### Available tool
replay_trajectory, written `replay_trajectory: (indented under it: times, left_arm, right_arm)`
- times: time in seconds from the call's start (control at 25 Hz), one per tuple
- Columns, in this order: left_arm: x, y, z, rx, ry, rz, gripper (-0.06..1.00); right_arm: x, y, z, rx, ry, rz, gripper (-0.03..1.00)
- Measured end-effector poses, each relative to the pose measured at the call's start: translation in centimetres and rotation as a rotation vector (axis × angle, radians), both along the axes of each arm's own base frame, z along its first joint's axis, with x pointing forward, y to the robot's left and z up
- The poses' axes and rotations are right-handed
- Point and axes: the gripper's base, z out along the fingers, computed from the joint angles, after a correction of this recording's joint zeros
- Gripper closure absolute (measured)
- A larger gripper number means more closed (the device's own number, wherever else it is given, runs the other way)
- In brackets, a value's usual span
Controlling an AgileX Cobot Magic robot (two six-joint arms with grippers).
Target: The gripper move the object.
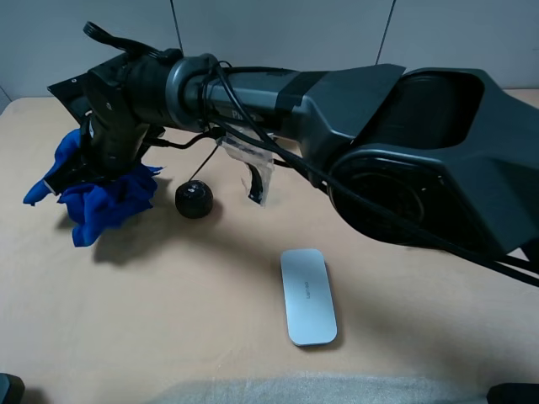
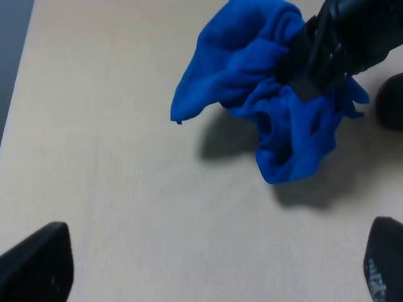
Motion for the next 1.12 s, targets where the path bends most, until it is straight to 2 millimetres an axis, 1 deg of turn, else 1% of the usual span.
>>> replay_trajectory:
  times: [0.16,0.36,0.4,0.48,0.56,0.6,0.64,0.68,0.8,1.12]
  left_arm:
    - [0.0,0.0,0.0,0.0,0.0,0.0,0.02]
    - [0.0,0.0,0.0,0.0,0.0,0.0,0.02]
    - [0.0,0.0,0.0,0.0,0.0,0.0,0.02]
    - [0.0,0.0,0.0,0.0,0.0,0.0,0.02]
    - [0.0,0.0,0.0,0.0,0.0,0.0,0.02]
    - [0.0,0.0,0.0,0.0,0.0,0.0,0.02]
    - [0.0,0.0,0.0,0.0,0.0,0.0,0.02]
    - [0.0,0.0,0.0,0.0,0.0,0.0,0.02]
    - [0.0,0.0,0.0,0.0,0.0,0.0,0.02]
    - [0.0,0.0,0.0,0.0,0.0,0.0,0.02]
  right_arm:
    - [0.2,0.1,-1.3,-0.008,-0.005,0.007,0.81]
    - [0.2,0.1,-1.4,-0.006,-0.008,0.008,0.81]
    - [0.2,0.1,-1.4,-0.006,-0.008,0.008,0.79]
    - [0.2,0.1,-1.4,-0.007,-0.007,0.008,0.69]
    - [0.2,0.1,-1.5,-0.009,-0.006,0.009,0.5]
    - [0.2,0.0,-1.5,-0.013,-0.005,0.009,0.42]
    - [0.2,0.0,-1.5,-0.019,-0.007,0.011,0.36]
    - [0.2,0.0,-1.5,-0.025,-0.012,0.014,0.32]
    - [0.2,-0.2,-1.6,-0.044,-0.019,0.02,0.28]
    - [0.2,-0.3,-1.3,-0.057,-0.014,0.022,0.27]
